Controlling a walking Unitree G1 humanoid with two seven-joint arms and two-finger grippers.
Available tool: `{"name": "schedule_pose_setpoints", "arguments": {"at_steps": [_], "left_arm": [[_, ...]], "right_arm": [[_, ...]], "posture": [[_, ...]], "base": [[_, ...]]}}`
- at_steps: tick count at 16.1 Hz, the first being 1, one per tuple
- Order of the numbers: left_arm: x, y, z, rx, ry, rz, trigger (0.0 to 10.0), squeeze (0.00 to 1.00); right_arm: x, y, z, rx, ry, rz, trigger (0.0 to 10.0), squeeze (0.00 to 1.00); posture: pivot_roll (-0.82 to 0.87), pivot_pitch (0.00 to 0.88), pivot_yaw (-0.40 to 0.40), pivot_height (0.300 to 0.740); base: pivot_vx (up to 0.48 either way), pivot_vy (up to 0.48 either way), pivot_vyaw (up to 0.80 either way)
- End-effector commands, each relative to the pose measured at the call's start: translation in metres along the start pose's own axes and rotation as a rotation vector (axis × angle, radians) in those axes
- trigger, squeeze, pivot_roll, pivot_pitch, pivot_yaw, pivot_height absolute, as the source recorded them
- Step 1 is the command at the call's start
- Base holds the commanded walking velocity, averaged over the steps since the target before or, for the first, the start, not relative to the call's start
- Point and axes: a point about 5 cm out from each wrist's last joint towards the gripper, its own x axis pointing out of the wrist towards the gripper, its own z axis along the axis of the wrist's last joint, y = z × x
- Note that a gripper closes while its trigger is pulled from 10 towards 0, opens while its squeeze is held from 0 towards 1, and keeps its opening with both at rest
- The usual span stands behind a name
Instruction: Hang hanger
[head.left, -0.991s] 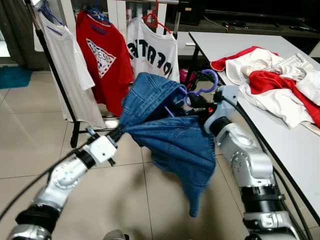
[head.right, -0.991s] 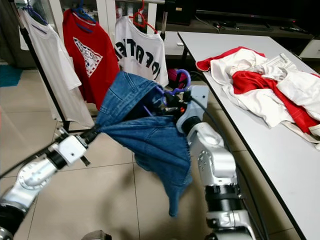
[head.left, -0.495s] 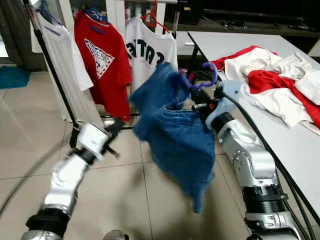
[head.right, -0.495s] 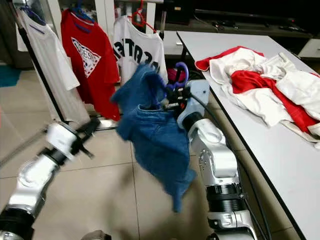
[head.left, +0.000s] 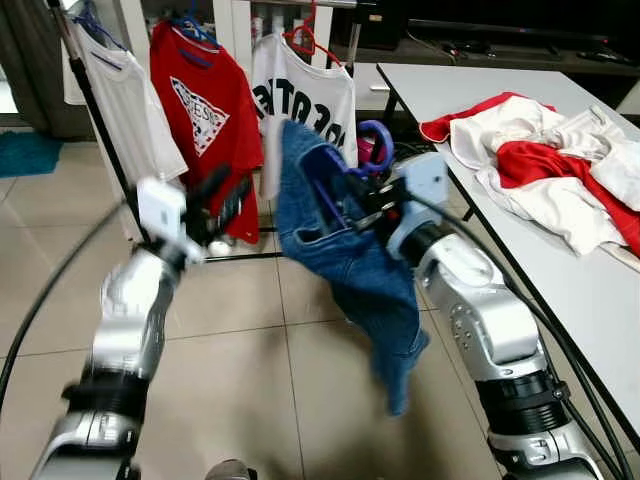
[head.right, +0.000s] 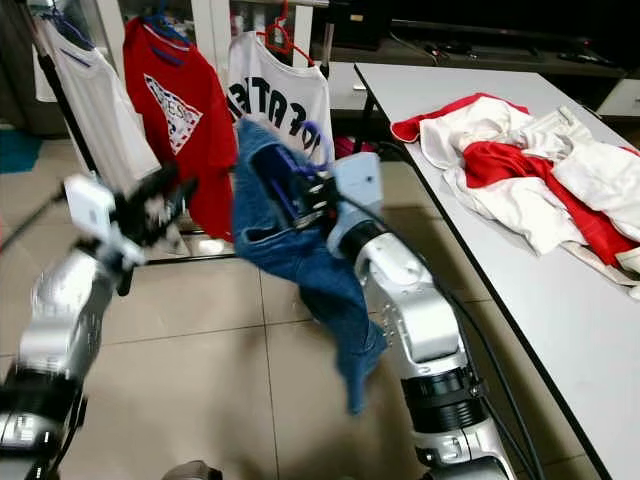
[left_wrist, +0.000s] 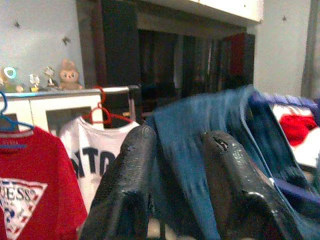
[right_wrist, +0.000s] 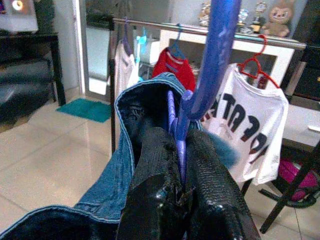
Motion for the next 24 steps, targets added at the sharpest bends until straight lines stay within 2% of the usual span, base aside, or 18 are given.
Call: {"name": "schedule_pose_setpoints", "arguments": {"at_steps": [1,2,3,4,5,8,10,12,13,14,17,18,19,20,21,24], "left_arm": [[0.008,0.008,0.001,-0.024,0.023,0.057,10.0,1.00],[0.012,0.011,0.002,-0.042,0.024,0.074,10.0,1.00],[0.019,0.013,0.004,-0.107,0.010,0.070,10.0,1.00],[0.022,0.010,0.006,-0.147,-0.003,0.044,10.0,0.62],[0.026,0.003,0.010,-0.229,-0.043,-0.025,10.0,0.00],[0.026,-0.017,0.010,-0.381,-0.056,-0.187,10.0,0.00],[0.025,-0.024,0.007,-0.409,-0.024,-0.249,10.0,0.00],[0.024,-0.024,-0.001,-0.317,0.049,-0.245,10.0,0.00],[0.025,-0.022,-0.002,-0.304,0.054,-0.231,10.0,0.00],[0.027,-0.018,-0.003,-0.242,0.068,-0.190,10.0,0.00],[0.030,-0.018,-0.011,-0.186,0.138,-0.190,10.0,0.00],[0.032,-0.021,-0.010,-0.200,0.125,-0.208,6.2,0.00],[0.035,-0.023,-0.010,-0.204,0.113,-0.216,1.4,0.00],[0.035,-0.024,-0.010,-0.214,0.109,-0.227,0.0,0.00],[0.038,-0.029,-0.011,-0.232,0.108,-0.256,0.0,0.00],[0.039,-0.029,-0.016,-0.222,0.136,-0.255,0.0,0.00]], "right_arm": [[-0.003,0.002,0.006,-0.064,-0.015,0.018,10.0,0.00],[-0.003,0.005,0.007,-0.074,-0.015,0.031,10.0,0.00],[-0.004,0.010,0.008,-0.087,-0.015,0.052,10.0,0.00],[-0.004,0.012,0.009,-0.093,-0.015,0.060,10.0,0.00],[-0.004,0.014,0.009,-0.100,-0.016,0.067,10.0,0.00],[-0.004,0.017,0.009,-0.101,-0.015,0.072,10.0,0.00],[-0.004,0.018,0.009,-0.101,-0.012,0.076,10.0,0.00],[-0.004,0.020,0.009,-0.100,-0.011,0.080,10.0,0.00],[-0.004,0.021,0.009,-0.099,-0.012,0.082,10.0,0.00],[-0.004,0.021,0.009,-0.098,-0.013,0.084,10.0,0.00],[-0.004,0.023,0.010,-0.095,-0.018,0.088,10.0,0.00],[-0.004,0.023,0.011,-0.095,-0.020,0.089,10.0,0.00],[-0.004,0.024,0.011,-0.095,-0.020,0.089,10.0,0.00],[-0.004,0.024,0.011,-0.095,-0.020,0.090,10.0,0.00],[-0.004,0.024,0.011,-0.094,-0.020,0.092,10.0,0.00],[-0.004,0.025,0.011,-0.095,-0.021,0.094,10.0,0.00]], "posture": [[-0.02,0.000,-0.085,0.740],[-0.02,0.000,-0.085,0.740],[-0.03,0.000,-0.080,0.740],[-0.03,0.000,-0.080,0.740],[-0.03,0.000,-0.070,0.740],[-0.03,0.000,-0.064,0.740],[-0.03,0.000,-0.061,0.740],[-0.03,0.000,-0.060,0.740],[-0.03,0.000,-0.060,0.740],[-0.03,0.000,-0.060,0.740],[-0.03,0.000,-0.053,0.740],[-0.03,0.000,-0.053,0.740],[-0.03,0.000,-0.050,0.740],[-0.03,0.000,-0.050,0.740],[-0.03,0.000,-0.050,0.740],[-0.03,0.000,-0.046,0.740]], "base": [[0.000,0.000,0.00],[0.000,0.000,0.00],[0.000,0.000,0.00],[0.000,0.000,0.00],[0.000,0.000,0.00],[0.000,0.000,0.00],[0.000,0.000,0.00],[0.000,0.000,0.00],[0.000,0.000,0.00],[0.000,0.000,0.00],[0.000,0.000,0.00],[0.000,0.000,0.00],[0.000,0.000,0.00],[0.000,0.000,0.00],[0.000,0.000,0.00],[0.000,0.000,0.00]]}}
